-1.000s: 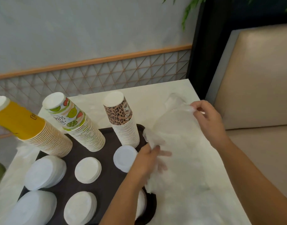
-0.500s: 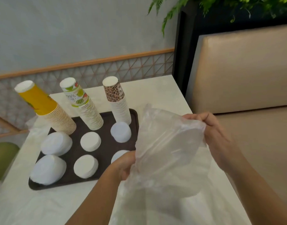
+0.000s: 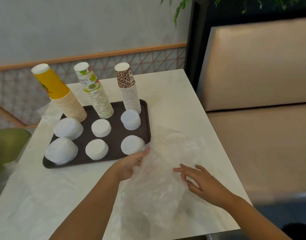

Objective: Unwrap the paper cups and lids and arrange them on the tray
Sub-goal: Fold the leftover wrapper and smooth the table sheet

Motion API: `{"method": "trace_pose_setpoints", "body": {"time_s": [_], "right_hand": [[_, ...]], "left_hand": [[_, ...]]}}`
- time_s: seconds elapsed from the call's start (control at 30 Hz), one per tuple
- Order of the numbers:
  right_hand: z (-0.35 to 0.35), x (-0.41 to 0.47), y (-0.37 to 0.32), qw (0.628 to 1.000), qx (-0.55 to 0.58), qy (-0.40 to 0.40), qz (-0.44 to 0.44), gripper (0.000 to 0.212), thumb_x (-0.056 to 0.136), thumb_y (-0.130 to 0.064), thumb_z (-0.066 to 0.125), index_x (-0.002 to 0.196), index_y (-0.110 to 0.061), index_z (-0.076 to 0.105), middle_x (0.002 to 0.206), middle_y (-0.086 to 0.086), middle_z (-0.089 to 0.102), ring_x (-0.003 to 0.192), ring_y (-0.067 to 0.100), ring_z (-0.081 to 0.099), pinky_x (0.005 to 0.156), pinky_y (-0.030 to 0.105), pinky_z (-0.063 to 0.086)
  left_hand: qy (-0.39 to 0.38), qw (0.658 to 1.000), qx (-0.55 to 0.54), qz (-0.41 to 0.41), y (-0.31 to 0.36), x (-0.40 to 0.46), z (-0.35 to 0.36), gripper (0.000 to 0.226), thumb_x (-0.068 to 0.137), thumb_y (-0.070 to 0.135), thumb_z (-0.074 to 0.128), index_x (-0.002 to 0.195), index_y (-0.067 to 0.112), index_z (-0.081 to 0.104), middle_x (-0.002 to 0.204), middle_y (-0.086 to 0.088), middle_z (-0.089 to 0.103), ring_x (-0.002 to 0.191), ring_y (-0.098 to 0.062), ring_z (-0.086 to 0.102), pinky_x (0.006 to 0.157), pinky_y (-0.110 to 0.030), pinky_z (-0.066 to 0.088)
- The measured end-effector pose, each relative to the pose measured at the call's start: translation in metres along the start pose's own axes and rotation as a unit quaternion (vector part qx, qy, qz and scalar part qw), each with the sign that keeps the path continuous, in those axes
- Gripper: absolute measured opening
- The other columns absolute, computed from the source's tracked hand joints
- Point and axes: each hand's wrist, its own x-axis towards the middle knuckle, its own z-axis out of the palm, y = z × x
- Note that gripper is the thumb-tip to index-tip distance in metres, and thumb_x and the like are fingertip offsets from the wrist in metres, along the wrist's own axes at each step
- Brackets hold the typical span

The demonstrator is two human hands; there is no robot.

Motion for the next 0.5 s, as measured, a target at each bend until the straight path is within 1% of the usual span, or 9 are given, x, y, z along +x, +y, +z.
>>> {"method": "trace_pose_setpoints", "body": {"time_s": [0.03, 0.1, 0.13, 0.17, 0.23, 0.3, 0.4, 0.43, 0.5], "right_hand": [[0.003, -0.002, -0.001, 1.000, -0.009, -0.016, 0.002, 0.036, 0.096, -0.019, 0.046, 0.093, -0.054, 0.035, 0.140, -0.028, 0.039, 0.137, -0.016, 0.013, 0.118, 0.032, 0.009], [0.003, -0.004, -0.005, 0.999, -0.014, -0.044, 0.019, 0.019, 0.091, -0.033, 0.054, 0.099, -0.043, 0.040, 0.143, -0.033, 0.025, 0.138, -0.013, 0.013, 0.118, 0.031, 0.007], [-0.002, -0.004, -0.007, 0.999, 0.003, -0.034, 0.024, 0.026, 0.087, -0.046, 0.058, 0.106, -0.039, 0.042, 0.144, -0.036, 0.020, 0.137, -0.013, 0.015, 0.117, 0.030, 0.009], [-0.009, -0.002, -0.011, 0.999, 0.041, 0.004, 0.021, 0.043, 0.080, -0.059, 0.059, 0.115, -0.039, 0.043, 0.144, -0.037, 0.021, 0.135, -0.013, 0.019, 0.116, 0.026, 0.014], [-0.035, 0.003, -0.021, 0.983, 0.136, 0.119, 0.016, 0.078, 0.070, -0.074, 0.058, 0.134, -0.035, 0.037, 0.141, -0.032, 0.032, 0.134, -0.011, 0.025, 0.112, 0.014, 0.019], [-0.067, 0.008, -0.025, 0.959, 0.201, 0.201, 0.014, 0.087, 0.065, -0.075, 0.061, 0.138, -0.038, 0.032, 0.145, -0.029, 0.031, 0.136, -0.009, 0.023, 0.109, 0.009, 0.019], [-0.107, 0.014, -0.027, 0.936, 0.270, 0.227, 0.018, 0.082, 0.064, -0.060, 0.070, 0.134, -0.054, 0.028, 0.150, -0.029, 0.022, 0.138, -0.011, 0.016, 0.115, 0.025, 0.018], [-0.115, 0.017, -0.026, 0.933, 0.286, 0.215, 0.016, 0.086, 0.062, -0.058, 0.072, 0.134, -0.056, 0.026, 0.150, -0.029, 0.021, 0.138, -0.011, 0.015, 0.116, 0.030, 0.019], [-0.124, 0.020, -0.023, 0.931, 0.324, 0.166, 0.014, 0.103, 0.053, -0.061, 0.081, 0.138, -0.054, 0.023, 0.151, -0.023, 0.025, 0.138, -0.009, 0.021, 0.115, 0.033, 0.024]], "left_hand": [[0.008, 0.998, 0.062, 0.030, 0.000, -0.002, 0.005, 0.034, 0.080, 0.039, 0.070, 0.097, 0.009, 0.067, 0.085, -0.003, 0.070, 0.069, -0.014, 0.066, 0.065, -0.027, 0.055], [0.022, 0.977, 0.175, 0.117, -0.001, -0.005, 0.015, 0.021, 0.084, 0.018, 0.071, 0.103, 0.011, 0.065, 0.093, -0.004, 0.071, 0.078, -0.016, 0.068, 0.075, -0.030, 0.056], [0.028, 0.965, 0.212, 0.153, 0.001, -0.008, 0.020, 0.015, 0.086, 0.013, 0.068, 0.100, 0.015, 0.065, 0.090, -0.002, 0.070, 0.077, -0.015, 0.067, 0.075, -0.029, 0.056], [0.032, 0.953, 0.239, 0.183, 0.005, -0.013, 0.023, 0.012, 0.088, 0.010, 0.065, 0.096, 0.019, 0.064, 0.085, 0.002, 0.069, 0.074, -0.012, 0.065, 0.073, -0.025, 0.055], [0.016, 0.935, 0.270, 0.232, 0.018, -0.022, 0.027, 0.012, 0.091, 0.009, 0.060, 0.097, 0.019, 0.065, 0.084, 0.001, 0.069, 0.072, -0.008, 0.063, 0.071, -0.021, 0.051], [-0.035, 0.921, 0.294, 0.252, 0.034, -0.034, 0.030, 0.019, 0.094, 0.010, 0.056, 0.110, 0.009, 0.064, 0.097, -0.007, 0.072, 0.080, -0.011, 0.062, 0.075, -0.022, 0.049], [-0.111, 0.907, 0.322, 0.247, 0.058, -0.060, 0.036, 0.025, 0.096, 0.004, 0.050, 0.117, 0.005, 0.063, 0.106, -0.003, 0.071, 0.093, -0.009, 0.063, 0.084, -0.018, 0.046], [-0.129, 0.904, 0.323, 0.247, 0.065, -0.070, 0.040, 0.025, 0.096, 0.002, 0.048, 0.116, 0.006, 0.063, 0.102, 0.006, 0.072, 0.093, -0.003, 0.063, 0.084, -0.013, 0.045], [-0.154, 0.905, 0.318, 0.237, 0.079, -0.087, 0.046, 0.030, 0.096, -0.005, 0.042, 0.111, 0.015, 0.059, 0.079, 0.024, 0.069, 0.077, 0.014, 0.060, 0.074, -0.002, 0.040]]}}
